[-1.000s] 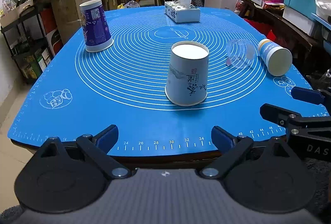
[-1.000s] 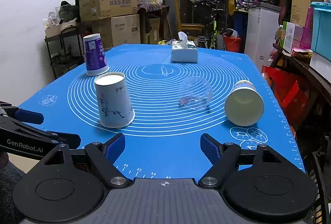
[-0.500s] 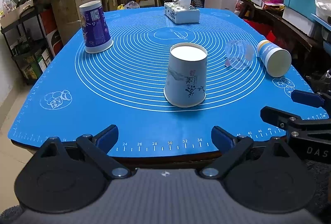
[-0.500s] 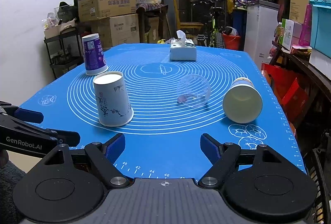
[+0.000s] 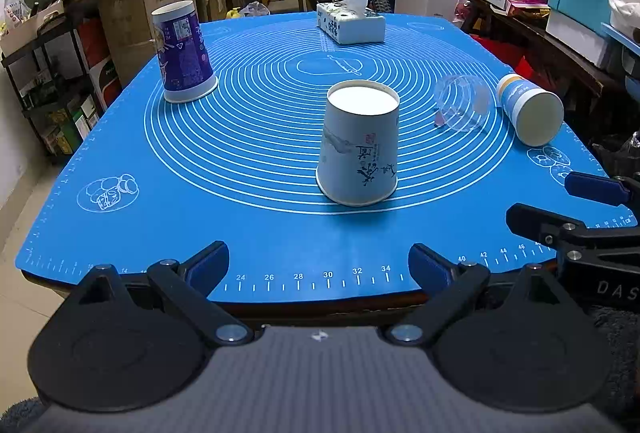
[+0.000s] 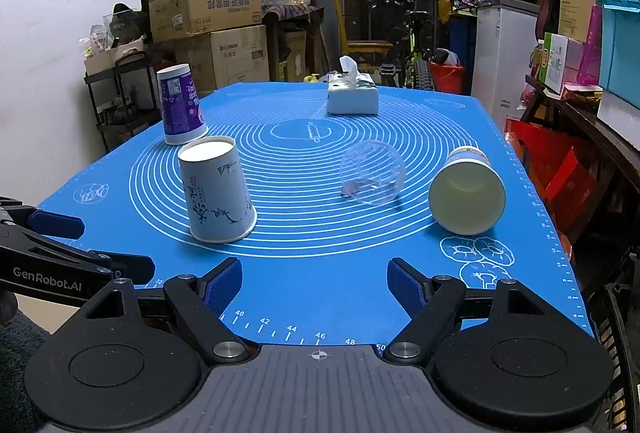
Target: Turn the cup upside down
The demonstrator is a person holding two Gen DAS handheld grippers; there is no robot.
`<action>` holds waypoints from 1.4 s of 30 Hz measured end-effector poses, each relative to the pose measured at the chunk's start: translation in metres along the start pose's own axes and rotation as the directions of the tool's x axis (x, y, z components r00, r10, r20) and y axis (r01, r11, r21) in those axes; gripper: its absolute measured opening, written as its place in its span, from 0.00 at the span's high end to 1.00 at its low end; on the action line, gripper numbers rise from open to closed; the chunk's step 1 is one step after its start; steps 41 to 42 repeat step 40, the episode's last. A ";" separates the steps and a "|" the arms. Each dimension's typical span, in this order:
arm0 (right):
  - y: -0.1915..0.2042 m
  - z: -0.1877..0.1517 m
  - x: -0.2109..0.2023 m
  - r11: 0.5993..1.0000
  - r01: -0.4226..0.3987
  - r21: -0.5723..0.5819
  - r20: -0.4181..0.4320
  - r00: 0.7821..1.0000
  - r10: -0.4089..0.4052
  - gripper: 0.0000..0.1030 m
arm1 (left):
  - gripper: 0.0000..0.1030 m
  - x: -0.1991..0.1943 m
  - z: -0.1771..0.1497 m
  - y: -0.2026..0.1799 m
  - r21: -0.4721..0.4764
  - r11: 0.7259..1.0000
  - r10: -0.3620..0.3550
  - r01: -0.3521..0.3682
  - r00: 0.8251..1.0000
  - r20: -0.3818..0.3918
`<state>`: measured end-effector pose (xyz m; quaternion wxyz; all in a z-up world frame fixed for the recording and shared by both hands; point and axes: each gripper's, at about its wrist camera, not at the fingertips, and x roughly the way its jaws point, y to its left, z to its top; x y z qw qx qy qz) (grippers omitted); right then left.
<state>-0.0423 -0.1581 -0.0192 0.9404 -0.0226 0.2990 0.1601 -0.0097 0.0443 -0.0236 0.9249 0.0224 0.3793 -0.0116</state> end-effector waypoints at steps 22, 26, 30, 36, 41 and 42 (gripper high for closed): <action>-0.001 0.000 0.000 1.000 -0.001 0.002 -0.002 1.000 0.001 0.20 | 0.07 0.002 0.000 0.000 0.002 1.000 0.008 -0.008 1.000 -0.004; -0.001 0.000 0.000 1.000 -0.001 0.003 -0.003 1.000 0.001 0.20 | 0.07 0.002 0.000 -0.002 0.007 1.000 0.006 -0.006 1.000 -0.007; -0.001 -0.001 0.000 1.000 -0.003 0.005 -0.005 1.000 0.003 0.20 | 0.07 0.002 0.000 -0.002 0.005 1.000 0.012 -0.012 1.000 -0.009; -0.002 -0.002 0.001 1.000 -0.004 0.006 -0.008 1.000 0.004 0.20 | 0.07 0.004 0.000 -0.003 0.004 1.000 0.018 -0.017 1.000 -0.014; -0.003 -0.002 0.002 1.000 -0.005 0.009 -0.010 1.000 0.005 0.20 | 0.07 0.006 0.001 -0.005 0.004 1.000 0.015 -0.015 1.000 -0.016; -0.003 -0.002 0.002 1.000 -0.005 0.009 -0.010 1.000 0.005 0.20 | 0.07 0.006 0.001 -0.005 0.004 1.000 0.015 -0.015 1.000 -0.016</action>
